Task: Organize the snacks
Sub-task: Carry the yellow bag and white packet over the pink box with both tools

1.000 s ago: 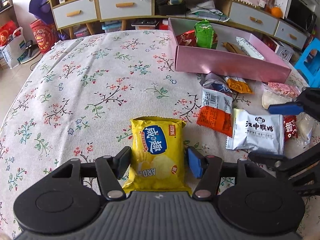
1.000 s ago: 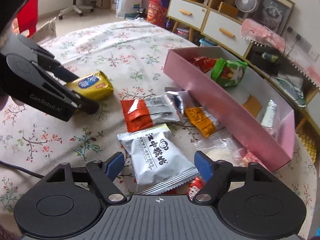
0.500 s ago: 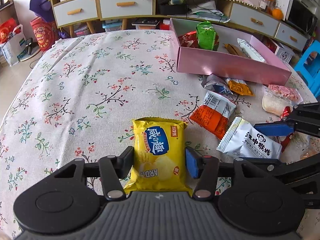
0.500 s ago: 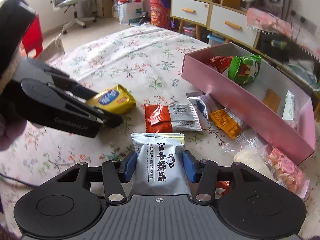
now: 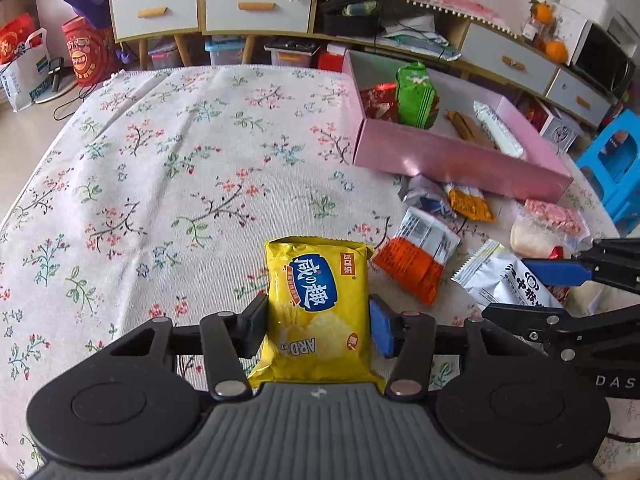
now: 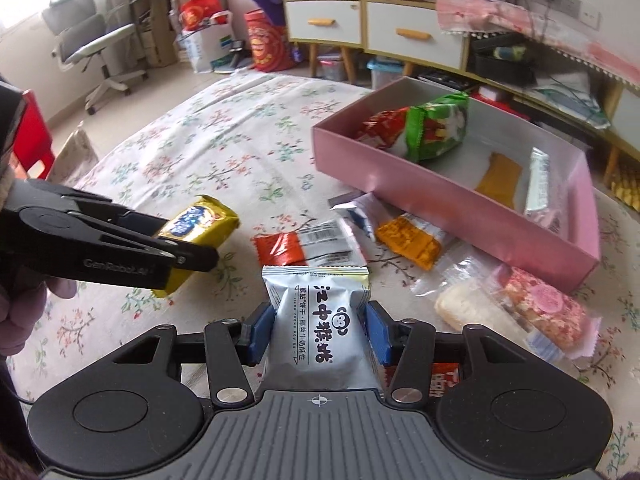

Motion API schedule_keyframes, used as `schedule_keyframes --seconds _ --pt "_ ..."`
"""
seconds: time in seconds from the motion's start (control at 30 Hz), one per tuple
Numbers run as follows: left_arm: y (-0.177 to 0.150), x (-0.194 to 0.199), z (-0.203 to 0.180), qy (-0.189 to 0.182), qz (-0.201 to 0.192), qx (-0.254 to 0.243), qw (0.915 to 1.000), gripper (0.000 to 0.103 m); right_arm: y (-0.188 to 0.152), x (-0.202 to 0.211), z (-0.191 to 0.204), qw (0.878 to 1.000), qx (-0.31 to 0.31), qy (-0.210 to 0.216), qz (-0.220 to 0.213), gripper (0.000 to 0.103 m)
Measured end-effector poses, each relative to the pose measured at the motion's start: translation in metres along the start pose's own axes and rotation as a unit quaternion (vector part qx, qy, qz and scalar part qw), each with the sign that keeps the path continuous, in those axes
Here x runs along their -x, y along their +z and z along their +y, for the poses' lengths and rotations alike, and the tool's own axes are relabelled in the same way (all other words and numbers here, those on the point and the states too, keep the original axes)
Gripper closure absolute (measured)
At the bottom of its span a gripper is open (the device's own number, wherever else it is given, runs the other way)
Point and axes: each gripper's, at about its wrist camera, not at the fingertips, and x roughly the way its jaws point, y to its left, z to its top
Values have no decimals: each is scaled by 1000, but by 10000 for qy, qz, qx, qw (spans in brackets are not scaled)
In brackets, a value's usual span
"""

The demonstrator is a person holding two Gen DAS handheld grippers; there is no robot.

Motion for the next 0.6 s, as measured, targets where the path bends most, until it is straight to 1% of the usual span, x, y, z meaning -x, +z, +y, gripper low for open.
schedule_keyframes --seconds 0.13,0.3,0.5,0.6 --pt "7 5 -1 -54 -103 60 9999 55 4 7 -12 9991 -427 -25 -72 54" --pt "20 10 -9 -167 -254 132 9995 55 9 16 -32 9937 -1082 -42 -294 54" --pt "34 15 -25 -442 -480 140 9978 55 19 28 -57 9807 -1843 -145 -635 54" --pt "44 13 -32 -533 -499 70 9973 55 24 28 -73 9725 -2223 -217 -655 54"
